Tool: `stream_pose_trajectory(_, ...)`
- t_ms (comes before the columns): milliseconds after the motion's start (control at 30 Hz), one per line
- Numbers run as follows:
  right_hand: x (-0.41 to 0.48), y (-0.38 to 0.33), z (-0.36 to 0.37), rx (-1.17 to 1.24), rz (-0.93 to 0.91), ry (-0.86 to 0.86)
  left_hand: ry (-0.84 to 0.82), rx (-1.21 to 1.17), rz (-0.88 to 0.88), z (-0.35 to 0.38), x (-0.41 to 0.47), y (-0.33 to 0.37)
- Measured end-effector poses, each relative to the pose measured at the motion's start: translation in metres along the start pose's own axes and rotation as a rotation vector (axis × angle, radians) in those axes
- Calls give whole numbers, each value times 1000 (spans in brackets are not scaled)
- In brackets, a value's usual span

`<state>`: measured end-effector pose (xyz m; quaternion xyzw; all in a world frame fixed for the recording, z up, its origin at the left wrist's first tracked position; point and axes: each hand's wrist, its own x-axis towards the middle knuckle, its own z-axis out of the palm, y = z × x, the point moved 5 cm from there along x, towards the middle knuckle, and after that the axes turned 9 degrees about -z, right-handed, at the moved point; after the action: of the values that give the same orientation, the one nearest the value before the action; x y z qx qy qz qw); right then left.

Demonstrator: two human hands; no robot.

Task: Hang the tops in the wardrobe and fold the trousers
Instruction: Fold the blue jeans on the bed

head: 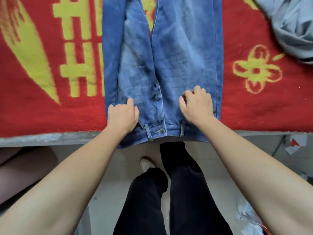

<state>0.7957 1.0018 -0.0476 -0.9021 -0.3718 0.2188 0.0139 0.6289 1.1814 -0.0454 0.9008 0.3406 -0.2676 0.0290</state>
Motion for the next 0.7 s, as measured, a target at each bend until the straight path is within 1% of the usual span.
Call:
stream_pose_trajectory(67, 19, -5, -17, 81, -9, 14, 10, -7, -39, -22, 18, -3)
stream_pose_trajectory(167, 53, -17, -41, 161, -98, 32, 91, -52, -109, -64, 46, -10)
stream_pose_trajectory(233, 78, -23, -55, 162, -149, 35, 113, -139, -185, -90, 67, -14)
stream_pose_trajectory(333, 116, -36, -70, 168, -199, 53, 135, -306, -346, -113, 100, -25)
stream_pose_trajectory(400, 140, -49, -75, 182, -230, 72, 161, -367, -394, -120, 125, -30)
stream_pose_trajectory(533, 190, -76, -74, 135, -305, 81, 175, -337, -355, -123, 186, -35)
stream_pose_trajectory(600, 214, -85, -71, 131, -295, 102, 212, -314, -263, -121, 214, -35)
stream_pose_trajectory(633, 225, -89, -69, 118, -283, 112, 252, -343, -208, -121, 224, -35)
stream_pose_trajectory(667, 235, -93, -68, 101, -272, 128, 301, -400, -189, -121, 231, -39)
stream_pose_trajectory(700, 244, -98, -68, 83, -267, 144, 352, -486, -235, -120, 235, -50)
